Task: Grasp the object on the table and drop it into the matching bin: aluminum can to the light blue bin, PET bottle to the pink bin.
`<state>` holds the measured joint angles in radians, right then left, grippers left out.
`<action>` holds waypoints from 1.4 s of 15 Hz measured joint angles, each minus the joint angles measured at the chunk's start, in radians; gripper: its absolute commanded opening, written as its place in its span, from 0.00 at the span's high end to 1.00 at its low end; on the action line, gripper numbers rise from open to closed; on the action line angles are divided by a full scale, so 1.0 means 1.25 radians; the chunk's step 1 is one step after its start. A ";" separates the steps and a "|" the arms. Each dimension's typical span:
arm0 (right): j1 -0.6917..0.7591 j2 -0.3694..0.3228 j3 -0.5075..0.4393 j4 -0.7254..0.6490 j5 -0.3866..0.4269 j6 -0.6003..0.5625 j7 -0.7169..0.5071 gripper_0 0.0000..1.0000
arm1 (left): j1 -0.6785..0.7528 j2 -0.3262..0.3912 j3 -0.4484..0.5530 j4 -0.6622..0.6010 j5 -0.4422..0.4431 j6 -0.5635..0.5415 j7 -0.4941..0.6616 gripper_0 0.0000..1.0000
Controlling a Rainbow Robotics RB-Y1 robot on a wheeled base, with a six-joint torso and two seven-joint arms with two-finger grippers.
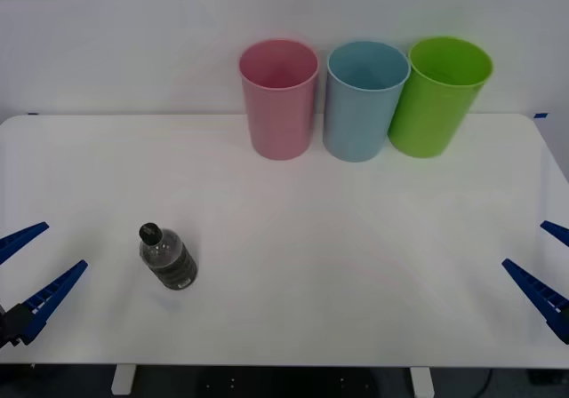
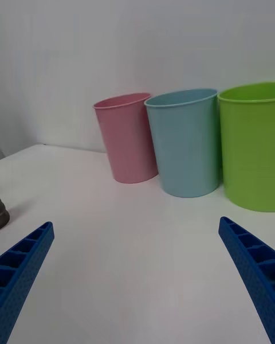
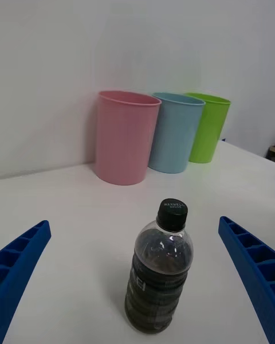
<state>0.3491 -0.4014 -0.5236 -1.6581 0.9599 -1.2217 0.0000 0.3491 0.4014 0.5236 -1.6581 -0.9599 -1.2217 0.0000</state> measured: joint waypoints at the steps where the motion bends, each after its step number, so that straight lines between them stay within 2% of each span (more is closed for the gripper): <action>1: 0.000 0.000 0.000 0.000 0.000 0.000 0.000 0.00 | 0.000 0.000 0.000 0.000 0.000 0.000 0.000 0.00; 3: 0.000 0.000 0.000 0.000 0.000 0.000 0.000 0.00 | 0.000 0.000 0.000 0.000 0.000 0.000 0.000 0.00; 6: 0.000 0.000 0.000 0.000 0.000 0.000 0.000 0.00 | -0.002 -0.036 -0.021 0.004 0.014 -0.005 0.000 0.00; 12: 0.000 0.000 0.000 0.000 0.000 0.000 0.000 0.00 | 0.010 -0.033 -0.027 0.002 0.027 0.002 -0.005 0.00; 21: 0.000 0.000 0.000 0.000 0.000 0.000 0.000 0.00 | 0.033 -0.034 -0.035 0.003 -0.096 0.068 -0.017 0.00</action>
<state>0.3491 -0.4014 -0.5236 -1.6581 0.9600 -1.2217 0.0000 0.3905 0.3591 0.4796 -1.6541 -1.0796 -1.1366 -0.0214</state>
